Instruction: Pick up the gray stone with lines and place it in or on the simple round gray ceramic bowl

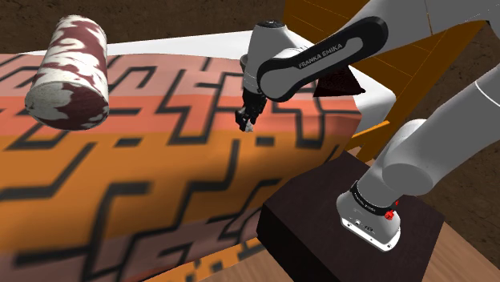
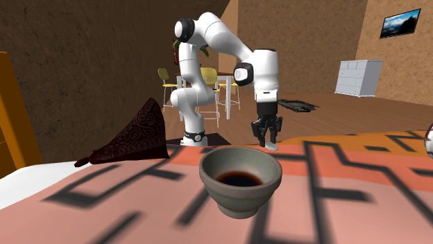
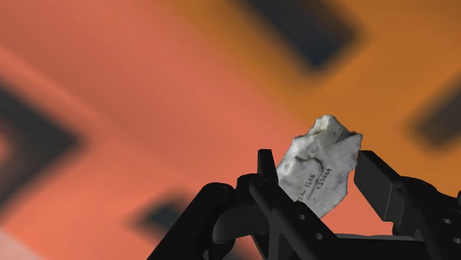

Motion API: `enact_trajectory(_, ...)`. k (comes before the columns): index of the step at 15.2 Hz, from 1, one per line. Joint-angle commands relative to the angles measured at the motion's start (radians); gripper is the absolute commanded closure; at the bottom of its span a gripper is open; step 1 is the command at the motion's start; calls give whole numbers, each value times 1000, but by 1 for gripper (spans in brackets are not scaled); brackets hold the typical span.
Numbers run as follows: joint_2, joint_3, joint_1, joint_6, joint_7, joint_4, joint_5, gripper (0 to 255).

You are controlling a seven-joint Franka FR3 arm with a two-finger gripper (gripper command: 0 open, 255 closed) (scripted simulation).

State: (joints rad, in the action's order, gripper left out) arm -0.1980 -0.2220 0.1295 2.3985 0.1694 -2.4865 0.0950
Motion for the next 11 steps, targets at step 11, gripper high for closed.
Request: enact_trajectory(11, -85, 10, 3, -170, -4, 81, 8, 255)
